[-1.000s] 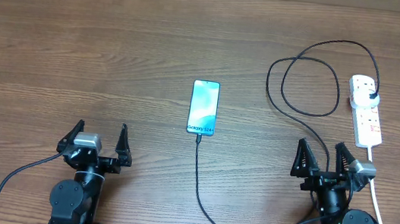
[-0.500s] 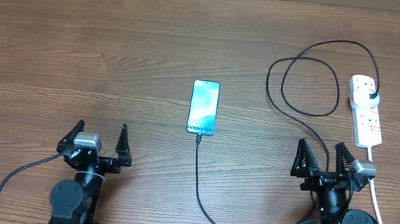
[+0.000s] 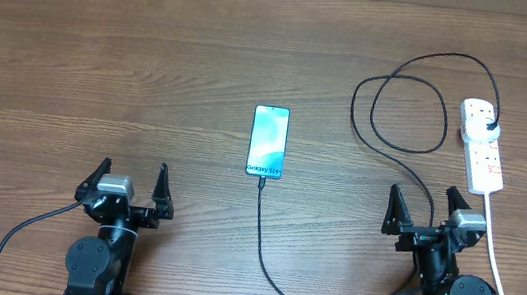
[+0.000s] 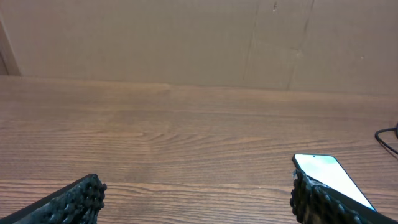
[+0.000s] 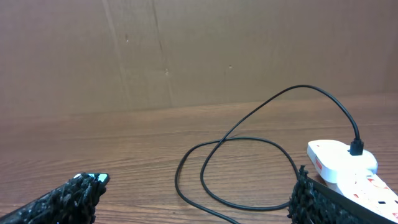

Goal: Plug charger to phone and switch on socket

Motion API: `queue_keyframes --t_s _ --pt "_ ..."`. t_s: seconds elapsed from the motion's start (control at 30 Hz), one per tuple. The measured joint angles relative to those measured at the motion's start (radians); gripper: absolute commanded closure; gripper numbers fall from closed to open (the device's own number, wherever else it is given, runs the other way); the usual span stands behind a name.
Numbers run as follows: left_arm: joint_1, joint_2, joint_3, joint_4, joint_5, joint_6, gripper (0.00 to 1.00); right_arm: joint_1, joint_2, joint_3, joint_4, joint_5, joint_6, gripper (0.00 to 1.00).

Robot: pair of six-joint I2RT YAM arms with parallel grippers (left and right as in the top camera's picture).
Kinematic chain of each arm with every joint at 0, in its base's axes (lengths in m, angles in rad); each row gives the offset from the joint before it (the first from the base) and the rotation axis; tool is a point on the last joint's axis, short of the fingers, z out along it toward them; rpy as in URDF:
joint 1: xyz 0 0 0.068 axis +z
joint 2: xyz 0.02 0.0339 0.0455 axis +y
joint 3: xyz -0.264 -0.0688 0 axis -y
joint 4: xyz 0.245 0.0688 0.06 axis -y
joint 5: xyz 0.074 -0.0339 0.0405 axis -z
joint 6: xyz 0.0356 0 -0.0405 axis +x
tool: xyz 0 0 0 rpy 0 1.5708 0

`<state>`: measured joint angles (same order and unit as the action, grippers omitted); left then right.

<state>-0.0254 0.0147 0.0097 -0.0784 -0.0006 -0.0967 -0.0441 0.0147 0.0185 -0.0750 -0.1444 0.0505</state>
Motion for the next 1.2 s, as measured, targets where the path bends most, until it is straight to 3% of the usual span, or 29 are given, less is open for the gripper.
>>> queue_keyframes --t_s 1.2 --pt "0.000 0.000 0.000 0.000 0.000 0.000 0.01 0.000 0.000 0.000 0.000 0.003 -0.021 0.00"
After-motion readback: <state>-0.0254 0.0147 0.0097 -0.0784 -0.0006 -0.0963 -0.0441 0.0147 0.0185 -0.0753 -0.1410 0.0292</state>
